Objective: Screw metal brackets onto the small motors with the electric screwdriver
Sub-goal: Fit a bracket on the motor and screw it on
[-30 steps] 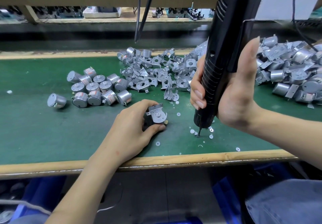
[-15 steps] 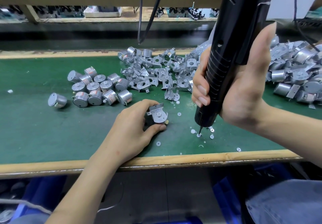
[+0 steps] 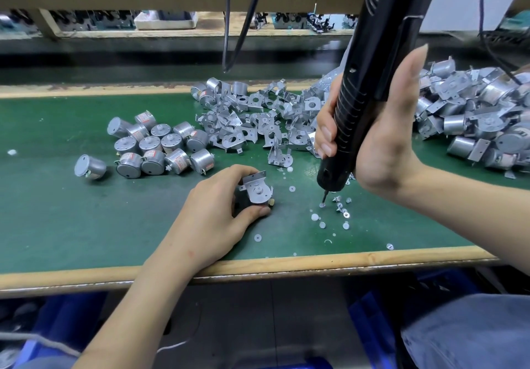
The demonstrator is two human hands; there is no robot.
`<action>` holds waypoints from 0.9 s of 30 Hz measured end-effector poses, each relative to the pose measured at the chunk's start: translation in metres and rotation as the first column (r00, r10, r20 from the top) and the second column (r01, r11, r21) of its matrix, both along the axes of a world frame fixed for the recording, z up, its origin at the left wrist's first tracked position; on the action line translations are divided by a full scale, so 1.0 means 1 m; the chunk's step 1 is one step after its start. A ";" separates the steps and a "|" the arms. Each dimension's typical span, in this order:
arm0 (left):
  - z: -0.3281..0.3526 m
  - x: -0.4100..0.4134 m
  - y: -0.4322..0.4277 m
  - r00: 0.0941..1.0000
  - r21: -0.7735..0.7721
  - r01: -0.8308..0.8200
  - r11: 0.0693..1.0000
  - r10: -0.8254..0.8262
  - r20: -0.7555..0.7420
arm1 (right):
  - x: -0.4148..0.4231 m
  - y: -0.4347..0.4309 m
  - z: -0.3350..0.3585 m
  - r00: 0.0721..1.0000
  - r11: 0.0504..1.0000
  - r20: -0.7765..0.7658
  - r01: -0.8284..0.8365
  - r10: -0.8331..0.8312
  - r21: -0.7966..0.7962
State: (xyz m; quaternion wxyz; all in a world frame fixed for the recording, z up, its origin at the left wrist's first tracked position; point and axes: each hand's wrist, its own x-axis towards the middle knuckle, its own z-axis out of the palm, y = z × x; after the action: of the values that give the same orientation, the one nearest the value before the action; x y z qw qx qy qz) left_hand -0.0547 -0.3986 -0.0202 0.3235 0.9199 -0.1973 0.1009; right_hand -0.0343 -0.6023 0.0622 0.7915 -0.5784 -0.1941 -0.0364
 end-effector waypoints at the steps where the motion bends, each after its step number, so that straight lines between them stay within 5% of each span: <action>1: 0.000 0.000 0.000 1.000 0.002 -0.001 1.000 0.001 0.002 | 0.001 0.000 -0.001 1.000 1.000 0.000 0.002 -0.002 -0.004; 27: 0.001 -0.001 -0.002 1.000 -0.017 -0.031 0.999 0.031 0.005 | 0.003 0.015 0.017 0.999 0.998 0.046 -0.001 0.004 -0.058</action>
State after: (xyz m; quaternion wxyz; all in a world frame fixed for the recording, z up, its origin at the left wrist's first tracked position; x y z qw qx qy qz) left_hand -0.0554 -0.4002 -0.0192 0.3292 0.9197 -0.1832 0.1101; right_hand -0.0308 -0.5874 0.0796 0.7698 -0.5997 -0.2141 -0.0432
